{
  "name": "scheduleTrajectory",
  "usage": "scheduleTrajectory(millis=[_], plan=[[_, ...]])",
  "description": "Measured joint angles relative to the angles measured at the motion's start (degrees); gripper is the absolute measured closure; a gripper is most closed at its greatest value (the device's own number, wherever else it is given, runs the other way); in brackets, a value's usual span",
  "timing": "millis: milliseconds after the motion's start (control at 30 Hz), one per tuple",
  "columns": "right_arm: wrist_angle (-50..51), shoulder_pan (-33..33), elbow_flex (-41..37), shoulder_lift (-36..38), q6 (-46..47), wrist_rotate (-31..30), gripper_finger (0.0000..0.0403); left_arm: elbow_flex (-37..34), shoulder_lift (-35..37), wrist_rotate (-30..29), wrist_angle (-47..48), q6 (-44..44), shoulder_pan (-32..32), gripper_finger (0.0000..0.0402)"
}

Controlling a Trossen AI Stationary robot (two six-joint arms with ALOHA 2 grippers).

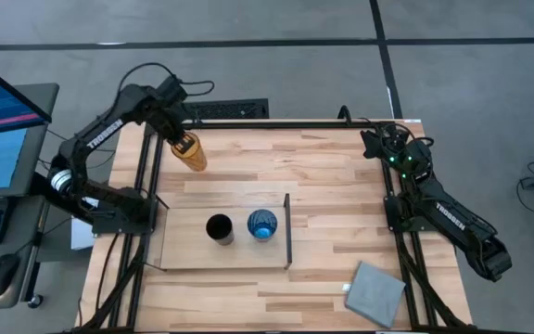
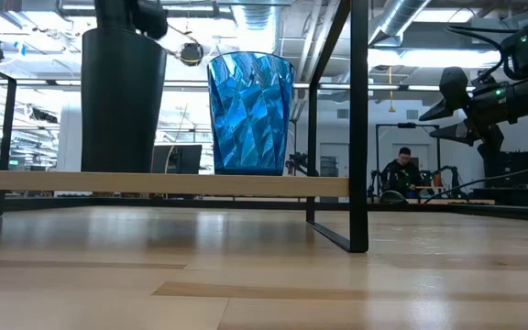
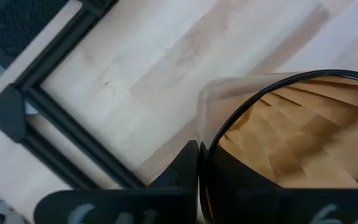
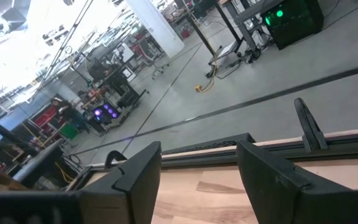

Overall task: Stack small to large cups/mugs on shelf
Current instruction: Put the yellow cup on the shelf

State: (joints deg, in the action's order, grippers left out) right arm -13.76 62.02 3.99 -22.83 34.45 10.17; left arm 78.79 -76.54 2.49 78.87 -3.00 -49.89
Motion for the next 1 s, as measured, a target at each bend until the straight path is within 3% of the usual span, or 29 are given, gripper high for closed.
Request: scheduleTrajectory(millis=[200,400,600,1000], plan=[[0.0,0.0,0.0,0.0,-0.39,0.0,0.0173,5.39,4.41,0.12,11.36,-0.97,3.58,0.0401],[0.0,0.0,0.0,-0.01,-0.41,0.0,0.0173,5.66,12.33,4.71,11.39,5.69,10.23,0.0401],[0.0,0.0,0.0,-0.02,-0.41,0.0,0.0173,5.66,17.92,4.84,11.19,13.38,18.98,0.0401],[0.0,0.0,0.0,0.0,-0.39,0.0,0.0173,0.86,20.8,7.99,11.11,20.49,34.15,0.0401]])
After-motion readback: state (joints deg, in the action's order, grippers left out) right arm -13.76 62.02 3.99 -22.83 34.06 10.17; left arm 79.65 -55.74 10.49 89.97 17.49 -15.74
